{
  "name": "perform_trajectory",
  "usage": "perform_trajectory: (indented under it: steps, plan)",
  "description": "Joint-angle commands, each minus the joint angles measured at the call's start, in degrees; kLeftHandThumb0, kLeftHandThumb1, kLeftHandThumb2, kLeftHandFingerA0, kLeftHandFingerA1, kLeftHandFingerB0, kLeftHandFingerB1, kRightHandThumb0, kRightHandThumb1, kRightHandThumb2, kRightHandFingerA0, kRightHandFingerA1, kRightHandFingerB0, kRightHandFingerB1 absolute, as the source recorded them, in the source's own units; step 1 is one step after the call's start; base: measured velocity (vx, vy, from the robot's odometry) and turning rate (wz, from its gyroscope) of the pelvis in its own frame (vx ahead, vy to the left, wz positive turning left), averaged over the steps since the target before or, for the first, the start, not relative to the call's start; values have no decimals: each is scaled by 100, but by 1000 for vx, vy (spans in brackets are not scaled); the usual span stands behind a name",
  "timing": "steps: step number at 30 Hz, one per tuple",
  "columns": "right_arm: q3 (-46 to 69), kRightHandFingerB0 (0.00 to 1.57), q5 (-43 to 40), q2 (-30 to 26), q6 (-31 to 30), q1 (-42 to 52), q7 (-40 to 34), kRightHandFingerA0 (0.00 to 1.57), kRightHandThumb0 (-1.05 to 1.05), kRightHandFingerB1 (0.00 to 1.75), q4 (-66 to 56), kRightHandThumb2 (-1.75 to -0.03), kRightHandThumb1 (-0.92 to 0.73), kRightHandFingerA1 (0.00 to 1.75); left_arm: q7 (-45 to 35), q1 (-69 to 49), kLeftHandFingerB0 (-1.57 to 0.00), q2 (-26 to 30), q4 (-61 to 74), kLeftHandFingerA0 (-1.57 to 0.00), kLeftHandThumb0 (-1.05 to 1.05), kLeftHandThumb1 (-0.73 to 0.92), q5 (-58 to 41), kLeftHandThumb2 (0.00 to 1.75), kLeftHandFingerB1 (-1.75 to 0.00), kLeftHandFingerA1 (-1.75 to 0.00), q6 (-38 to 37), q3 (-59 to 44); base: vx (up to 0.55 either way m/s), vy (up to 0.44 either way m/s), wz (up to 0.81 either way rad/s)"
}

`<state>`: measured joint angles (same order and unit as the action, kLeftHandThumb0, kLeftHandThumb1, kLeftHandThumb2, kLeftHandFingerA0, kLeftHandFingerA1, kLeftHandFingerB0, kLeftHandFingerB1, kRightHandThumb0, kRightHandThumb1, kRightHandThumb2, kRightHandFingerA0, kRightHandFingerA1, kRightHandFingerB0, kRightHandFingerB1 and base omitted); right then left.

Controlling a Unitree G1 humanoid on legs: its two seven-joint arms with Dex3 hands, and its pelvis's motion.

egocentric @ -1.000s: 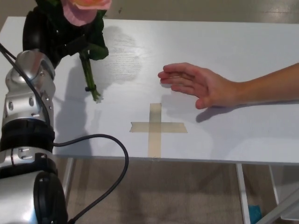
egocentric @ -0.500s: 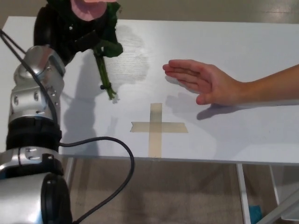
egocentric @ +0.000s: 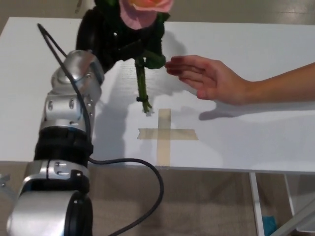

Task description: Use the left hand to pick up the rose and passes it to a human.

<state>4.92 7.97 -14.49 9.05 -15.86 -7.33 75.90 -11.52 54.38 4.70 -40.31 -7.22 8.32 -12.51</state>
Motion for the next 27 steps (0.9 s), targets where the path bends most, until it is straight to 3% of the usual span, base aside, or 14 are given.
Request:
perform_trajectory:
  steps: [1, 9, 27]
  plan:
    - [11, 56, -27, 2, -84, 25, 66, 68, -27, 40, 2, -59, -63, 43, 76, -152, -84, -304, 9, -95, -17, 78, -62, 73, -106, -143, 66, 206, 0, 0, 0]
    - [27, 56, -38, 5, -85, -15, 85, 68, -27, 39, 7, -59, -63, 43, 178, -124, -80, -750, 189, -95, -16, 79, -69, 72, -101, -142, 154, 521, 0, 0, 0]
    - [-15, 56, 1, 56, -53, -74, 61, 68, -28, 40, -7, -59, -63, 43, 457, 267, -77, -1658, -177, -90, -13, 82, -308, 72, -110, -144, 92, 747, 0, 0, 0]
